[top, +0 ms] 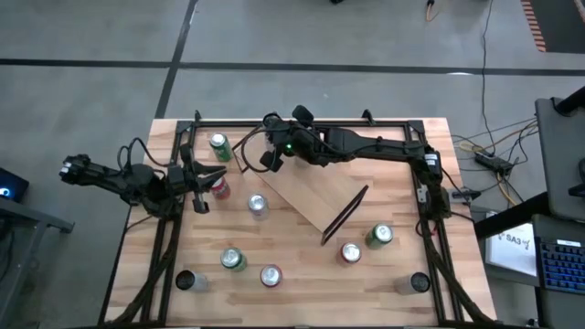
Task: Place canned beverage on shelf
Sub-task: Put the top blue soda can on the shelf
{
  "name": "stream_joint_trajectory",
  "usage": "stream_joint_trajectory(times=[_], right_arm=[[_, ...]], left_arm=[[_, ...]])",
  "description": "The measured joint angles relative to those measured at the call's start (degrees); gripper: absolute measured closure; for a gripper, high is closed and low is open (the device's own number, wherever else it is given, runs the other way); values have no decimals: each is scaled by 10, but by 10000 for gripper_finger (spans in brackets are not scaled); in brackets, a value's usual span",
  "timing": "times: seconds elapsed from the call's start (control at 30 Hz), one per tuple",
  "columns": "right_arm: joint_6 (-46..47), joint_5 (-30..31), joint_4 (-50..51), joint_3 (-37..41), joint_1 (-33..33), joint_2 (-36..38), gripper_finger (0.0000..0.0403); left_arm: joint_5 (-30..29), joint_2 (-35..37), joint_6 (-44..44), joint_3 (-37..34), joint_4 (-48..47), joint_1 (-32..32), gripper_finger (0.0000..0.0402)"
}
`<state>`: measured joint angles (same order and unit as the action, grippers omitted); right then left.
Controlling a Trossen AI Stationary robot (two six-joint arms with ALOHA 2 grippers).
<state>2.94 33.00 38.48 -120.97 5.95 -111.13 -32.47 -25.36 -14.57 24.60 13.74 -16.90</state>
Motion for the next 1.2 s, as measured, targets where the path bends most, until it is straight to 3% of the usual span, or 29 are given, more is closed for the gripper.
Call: stream_joint_trajectory(times=[0.67,1.2], right_arm=[[-7,-5,-37,11,13,-5,394],[-21,-4,-9,12,1,3,394]], left_arm=[[0,0,0,0,0,0,374],[0,0,0,0,1,0,374]])
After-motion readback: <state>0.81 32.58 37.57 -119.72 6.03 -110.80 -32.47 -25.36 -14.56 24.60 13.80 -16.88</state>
